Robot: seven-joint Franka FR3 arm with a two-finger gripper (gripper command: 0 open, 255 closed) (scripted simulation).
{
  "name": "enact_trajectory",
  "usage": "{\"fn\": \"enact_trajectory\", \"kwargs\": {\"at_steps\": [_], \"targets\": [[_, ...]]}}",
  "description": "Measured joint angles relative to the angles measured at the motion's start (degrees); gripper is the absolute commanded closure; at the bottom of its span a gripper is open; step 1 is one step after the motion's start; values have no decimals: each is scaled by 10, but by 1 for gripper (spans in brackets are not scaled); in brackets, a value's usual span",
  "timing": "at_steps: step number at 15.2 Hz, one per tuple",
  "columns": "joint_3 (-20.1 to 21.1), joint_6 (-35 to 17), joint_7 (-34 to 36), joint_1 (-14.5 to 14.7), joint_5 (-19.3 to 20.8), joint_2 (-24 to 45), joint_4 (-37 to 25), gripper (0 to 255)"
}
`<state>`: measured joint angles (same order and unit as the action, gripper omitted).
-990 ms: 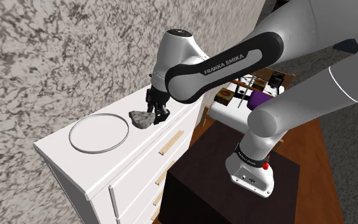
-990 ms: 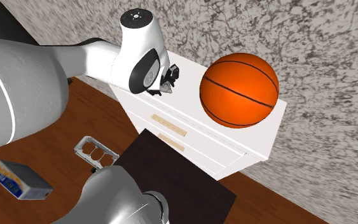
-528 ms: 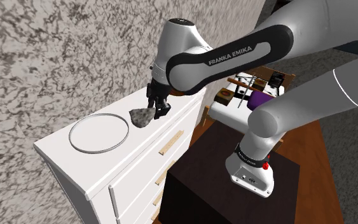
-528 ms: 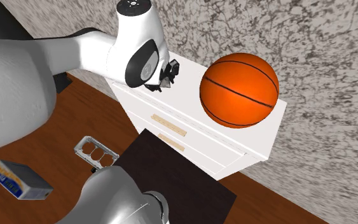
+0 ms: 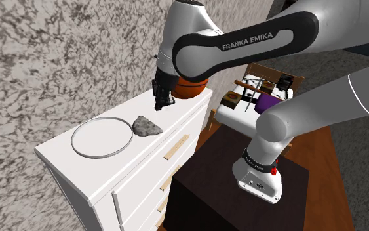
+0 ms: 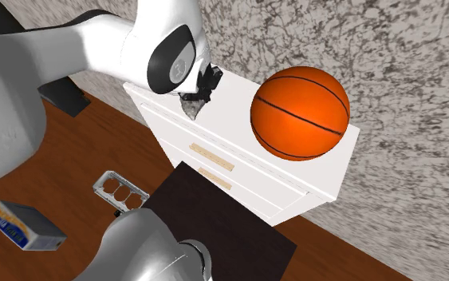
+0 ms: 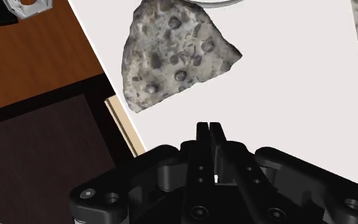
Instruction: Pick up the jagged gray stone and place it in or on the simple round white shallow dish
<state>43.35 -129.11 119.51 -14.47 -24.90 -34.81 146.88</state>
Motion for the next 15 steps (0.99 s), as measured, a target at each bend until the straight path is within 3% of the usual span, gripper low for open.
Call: {"fn": "enact_trajectory", "kwargs": {"at_steps": [1, 3, 8, 15], "targets": [[0, 0, 0, 0, 0, 0, 0, 0], [10, 4, 26, -3, -9, -7, 2, 0], [112, 29, 329, -40, -93, -53, 7, 0], [167, -23, 374, -66, -116, -25, 23, 0]]}}
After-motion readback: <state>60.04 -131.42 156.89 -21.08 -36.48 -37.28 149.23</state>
